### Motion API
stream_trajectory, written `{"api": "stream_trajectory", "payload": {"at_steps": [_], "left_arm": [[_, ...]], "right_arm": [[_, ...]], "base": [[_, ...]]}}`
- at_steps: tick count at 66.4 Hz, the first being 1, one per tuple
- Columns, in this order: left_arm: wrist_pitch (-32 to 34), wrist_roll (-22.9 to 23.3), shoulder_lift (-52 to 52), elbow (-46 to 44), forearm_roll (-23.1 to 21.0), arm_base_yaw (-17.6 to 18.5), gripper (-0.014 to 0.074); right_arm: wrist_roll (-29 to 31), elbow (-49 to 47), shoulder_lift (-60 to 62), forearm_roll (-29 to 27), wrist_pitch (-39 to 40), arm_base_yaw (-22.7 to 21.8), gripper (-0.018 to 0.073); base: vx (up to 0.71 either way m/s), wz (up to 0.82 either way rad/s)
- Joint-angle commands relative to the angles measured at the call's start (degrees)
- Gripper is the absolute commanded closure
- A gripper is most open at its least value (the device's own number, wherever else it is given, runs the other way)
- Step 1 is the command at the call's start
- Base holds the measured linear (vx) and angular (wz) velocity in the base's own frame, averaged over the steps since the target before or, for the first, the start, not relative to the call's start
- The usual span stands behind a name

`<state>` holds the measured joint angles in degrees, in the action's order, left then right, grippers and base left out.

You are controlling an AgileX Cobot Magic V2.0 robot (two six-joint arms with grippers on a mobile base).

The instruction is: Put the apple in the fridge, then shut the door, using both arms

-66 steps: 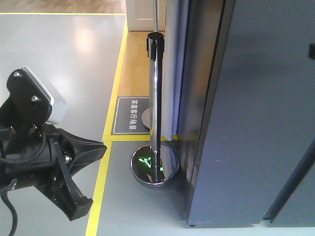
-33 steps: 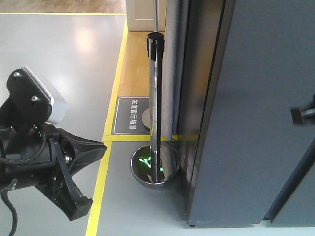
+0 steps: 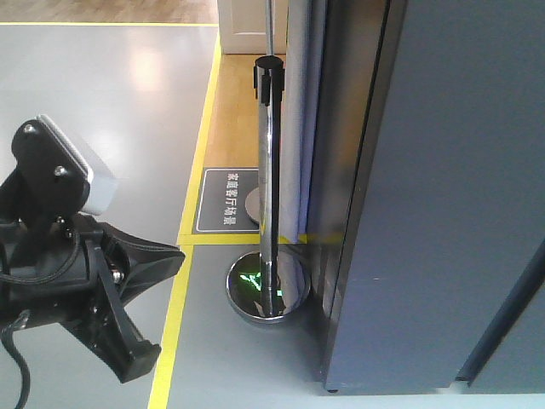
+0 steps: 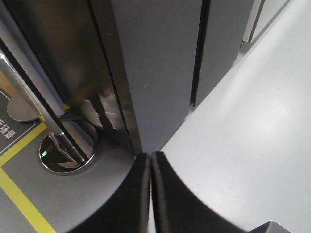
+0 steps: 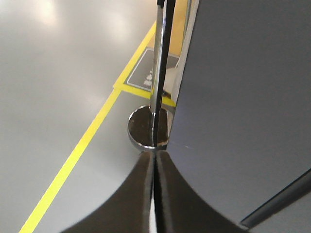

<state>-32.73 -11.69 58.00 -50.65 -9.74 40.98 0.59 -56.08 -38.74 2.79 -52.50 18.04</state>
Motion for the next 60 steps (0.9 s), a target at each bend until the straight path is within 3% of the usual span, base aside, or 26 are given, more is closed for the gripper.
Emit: {"api": "stream_trajectory", "payload": {"at_steps": [1,41,47,53,60], "left_arm": [[3.8,0.4,-0.8,-1.5,-0.6,0.1,0.0602],[3.8,0.4,-0.5,-1.5,-0.6,0.1,0.0602],[3.5,0.5,-2.2,-1.5,2.5,-0.3,0.0602],[4.4,3.9,-5.3,-0.5,3.8,-4.7,0.0602],[8.0,7.3,-10.7,4.3,3.9,-14.1,0.0602]], "right_arm": [[0.8,1.5,2.9,-0.1,5.5,0.0,0.0561],[0.6,3.1,5.2,-0.4,4.7,0.0,0.0561],[0.6,3.1,5.2,-0.4,4.7,0.0,0.0561],[0.6,3.1,5.2,-0.3,4.7,0.0,0.0561],[0.6,3.1,5.2,-0.3,4.7,0.0,0.0561]], "base": [[0.0,0.0],[0.0,0.0],[0.0,0.0],[0.0,0.0],[0.0,0.0]]}}
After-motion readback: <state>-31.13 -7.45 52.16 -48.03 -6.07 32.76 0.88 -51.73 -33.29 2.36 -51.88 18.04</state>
